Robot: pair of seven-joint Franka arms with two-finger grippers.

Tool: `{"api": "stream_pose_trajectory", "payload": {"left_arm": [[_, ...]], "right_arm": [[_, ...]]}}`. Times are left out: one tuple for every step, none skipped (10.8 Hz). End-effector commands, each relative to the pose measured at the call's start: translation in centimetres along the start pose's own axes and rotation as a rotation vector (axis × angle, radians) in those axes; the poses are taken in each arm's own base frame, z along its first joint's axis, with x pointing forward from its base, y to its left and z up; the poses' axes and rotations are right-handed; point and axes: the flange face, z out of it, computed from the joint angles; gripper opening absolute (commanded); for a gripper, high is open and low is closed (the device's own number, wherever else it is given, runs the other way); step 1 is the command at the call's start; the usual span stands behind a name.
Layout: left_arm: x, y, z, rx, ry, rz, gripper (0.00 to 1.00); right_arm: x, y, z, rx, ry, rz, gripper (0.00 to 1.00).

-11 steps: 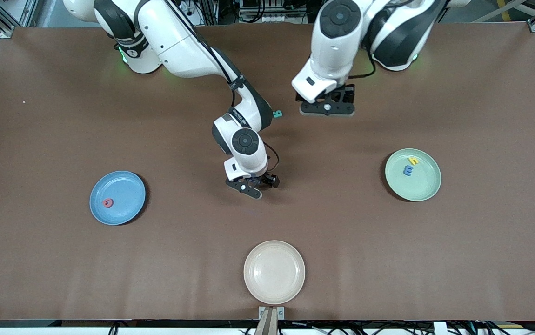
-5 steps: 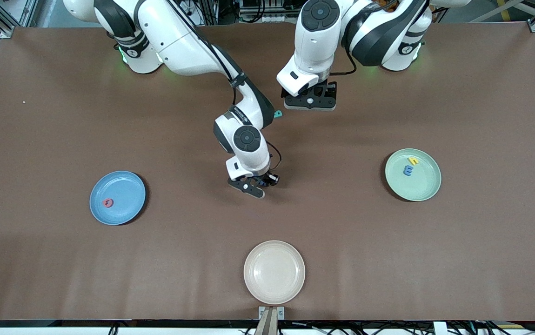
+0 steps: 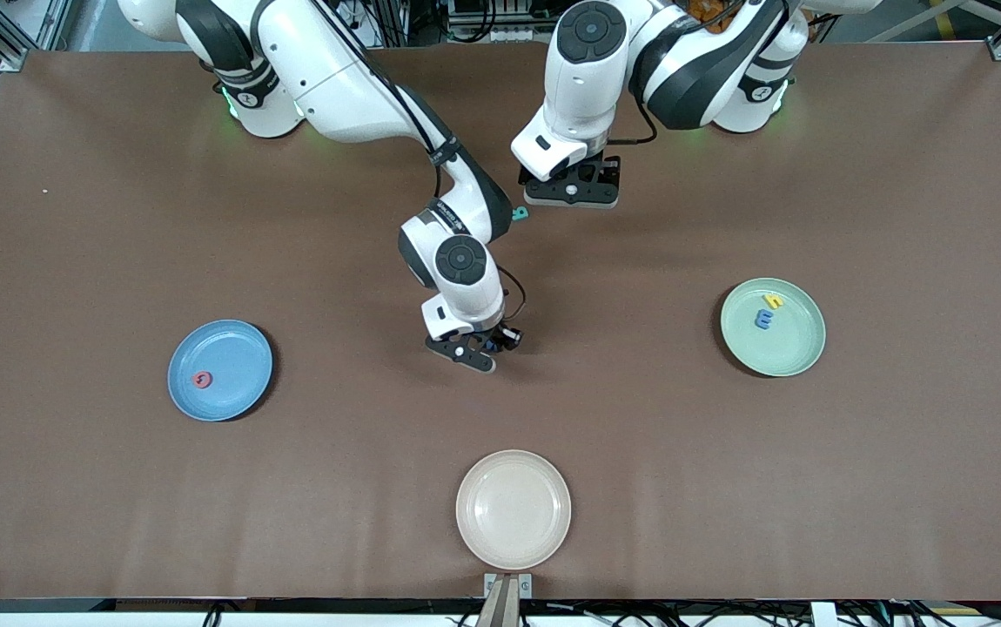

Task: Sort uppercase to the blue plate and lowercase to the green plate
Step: 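Release the m onto the green plate while the right gripper grasps the W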

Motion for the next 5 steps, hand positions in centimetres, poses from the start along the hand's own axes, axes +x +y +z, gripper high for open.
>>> {"api": "stream_pose_trajectory", "payload": {"left_arm": [[-0.5, 0.6, 0.4, -0.005, 0.027, -0.012, 1.0], [-0.3, 0.9, 0.7, -0.016, 0.029, -0.012, 1.0], [-0.8, 1.8, 1.3, -0.033, 0.034, -0.008, 1.0], [-1.1, 2.6, 1.6, -0.058, 0.047, -0.017, 1.0], [-1.5, 3.6, 2.6, -0.076, 0.045, -0.002, 1.0]], "right_arm": [[5.0, 1.7, -3.2, 0.023, 0.033, -0.051, 0.0], [7.5, 3.2, -4.5, 0.015, 0.028, -0.078, 0.0], [9.8, 4.8, -6.1, -0.006, 0.012, -0.115, 0.0], [12.1, 6.7, -7.9, -0.021, -0.004, -0.14, 0.0], [14.3, 8.8, -9.7, -0.041, -0.028, -0.172, 0.0]]}}
